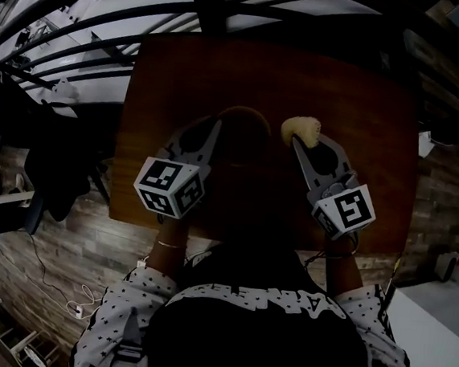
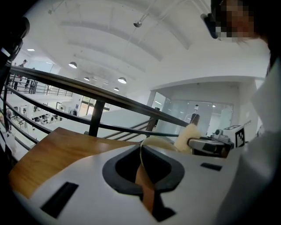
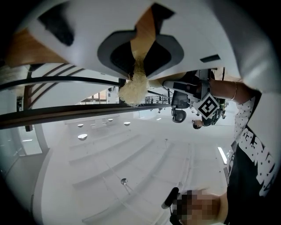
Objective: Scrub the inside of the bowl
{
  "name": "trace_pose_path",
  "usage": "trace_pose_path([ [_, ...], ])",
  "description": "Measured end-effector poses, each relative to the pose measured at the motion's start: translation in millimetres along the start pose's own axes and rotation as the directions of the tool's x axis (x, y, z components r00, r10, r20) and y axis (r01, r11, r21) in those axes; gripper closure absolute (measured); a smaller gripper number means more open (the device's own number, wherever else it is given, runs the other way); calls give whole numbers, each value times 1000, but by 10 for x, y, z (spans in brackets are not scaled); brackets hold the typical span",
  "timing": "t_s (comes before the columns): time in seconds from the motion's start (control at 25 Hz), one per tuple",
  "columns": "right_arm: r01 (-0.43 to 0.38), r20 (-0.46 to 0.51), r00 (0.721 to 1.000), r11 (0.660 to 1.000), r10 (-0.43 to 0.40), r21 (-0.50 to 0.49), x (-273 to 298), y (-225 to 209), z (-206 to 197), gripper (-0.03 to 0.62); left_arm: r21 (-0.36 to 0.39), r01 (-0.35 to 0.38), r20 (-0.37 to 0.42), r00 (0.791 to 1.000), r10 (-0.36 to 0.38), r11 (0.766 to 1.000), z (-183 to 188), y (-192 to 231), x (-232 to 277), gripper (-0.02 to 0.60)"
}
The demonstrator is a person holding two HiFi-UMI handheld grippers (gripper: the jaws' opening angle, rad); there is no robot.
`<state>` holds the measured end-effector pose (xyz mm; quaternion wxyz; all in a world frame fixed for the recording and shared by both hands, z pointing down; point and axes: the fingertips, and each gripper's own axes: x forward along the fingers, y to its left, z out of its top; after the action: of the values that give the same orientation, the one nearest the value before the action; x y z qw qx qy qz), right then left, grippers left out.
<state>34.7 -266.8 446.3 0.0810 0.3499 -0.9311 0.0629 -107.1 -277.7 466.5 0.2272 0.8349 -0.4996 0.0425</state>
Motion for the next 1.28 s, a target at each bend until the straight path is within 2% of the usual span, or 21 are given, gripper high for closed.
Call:
trace_pose_path([
  [0.4, 4, -37, 999, 999, -2, 31, 1, -254, -208, 533, -17, -16, -94, 996, 14, 1000, -327, -4, 377, 558],
  [0.92, -16, -65, 998, 998, 20, 65, 37, -305, -426, 533, -24, -42, -146, 989, 39, 999, -641, 117, 564, 557],
  [1.28, -44, -92, 995, 998, 49, 54, 112, -266, -509, 533, -18, -64, -191, 980, 60, 998, -815, 235, 612, 557],
])
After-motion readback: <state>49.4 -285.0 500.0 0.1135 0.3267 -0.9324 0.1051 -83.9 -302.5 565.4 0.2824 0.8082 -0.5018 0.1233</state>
